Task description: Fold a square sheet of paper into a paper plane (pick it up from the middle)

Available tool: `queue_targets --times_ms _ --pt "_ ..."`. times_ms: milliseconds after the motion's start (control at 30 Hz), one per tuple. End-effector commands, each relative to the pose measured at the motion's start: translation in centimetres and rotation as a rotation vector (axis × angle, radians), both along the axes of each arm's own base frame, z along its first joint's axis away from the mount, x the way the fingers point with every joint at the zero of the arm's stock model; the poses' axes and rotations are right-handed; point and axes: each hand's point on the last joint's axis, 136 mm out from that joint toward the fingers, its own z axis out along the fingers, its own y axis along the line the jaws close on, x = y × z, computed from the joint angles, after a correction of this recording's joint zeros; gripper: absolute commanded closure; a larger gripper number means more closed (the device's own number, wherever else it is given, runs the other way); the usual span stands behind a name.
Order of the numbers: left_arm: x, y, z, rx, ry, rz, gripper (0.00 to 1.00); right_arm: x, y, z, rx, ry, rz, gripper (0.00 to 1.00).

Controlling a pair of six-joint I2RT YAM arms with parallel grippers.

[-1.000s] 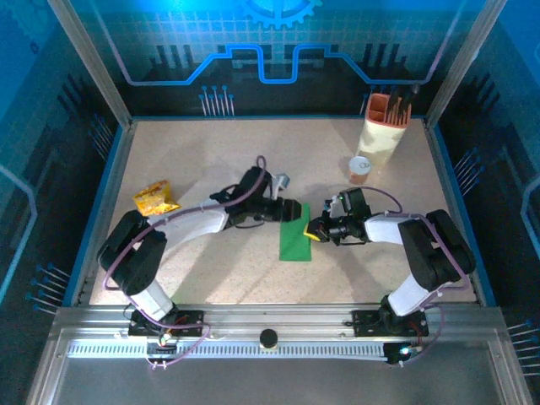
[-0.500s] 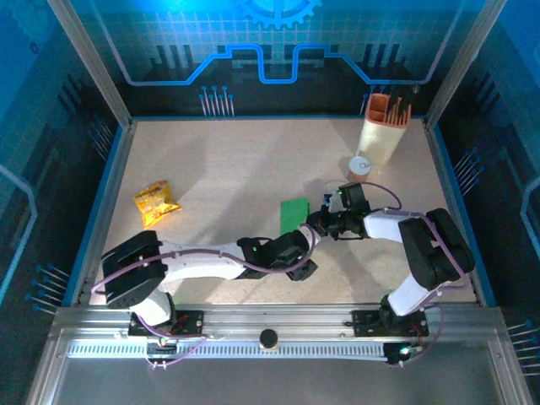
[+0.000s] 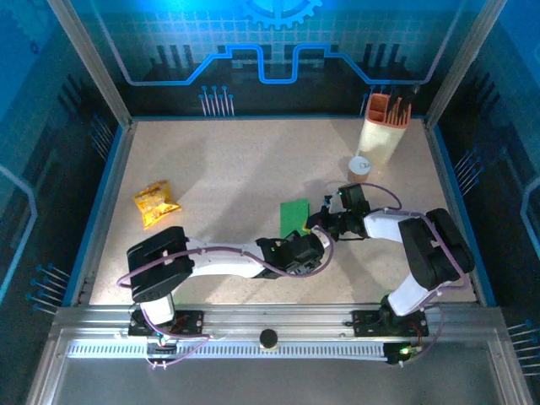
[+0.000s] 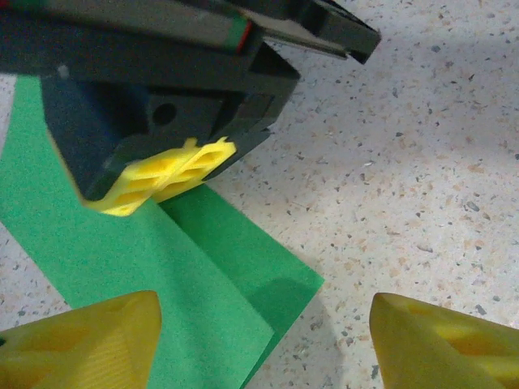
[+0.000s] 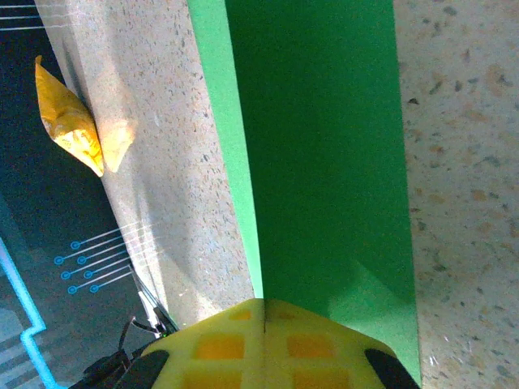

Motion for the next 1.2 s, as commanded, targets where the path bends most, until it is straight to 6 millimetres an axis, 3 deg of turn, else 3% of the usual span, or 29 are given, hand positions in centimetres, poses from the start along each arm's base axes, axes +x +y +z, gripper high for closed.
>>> queue_targets --times_ms 0,300,567,800,1167 --pt "0.15 0.27 -0.62 0.062 -0.027 0.002 0.33 0.3 -0.25 0.54 0.001 -0.005 -0.006 0.96" --pt "0.4 0.25 -0.76 0.084 -0.036 0.015 0.44 0.3 -0.18 0.64 0.006 -0.006 -0.004 0.96" --pt "0.72 0.16 -1.24 0.097 -0.048 0.028 0.61 0.47 -0.33 0.77 0.0 -0.007 -0.013 0.95" --pt "0.62 0.49 -1.47 0.106 -0.048 0.028 0.63 0.48 -0.49 0.84 -0.003 -0.006 -0.014 0.95" --pt "0.66 0.7 -1.26 0.103 -0.055 0.031 0.84 0.54 -0.4 0.96 0.004 -0.01 -0.014 0.93"
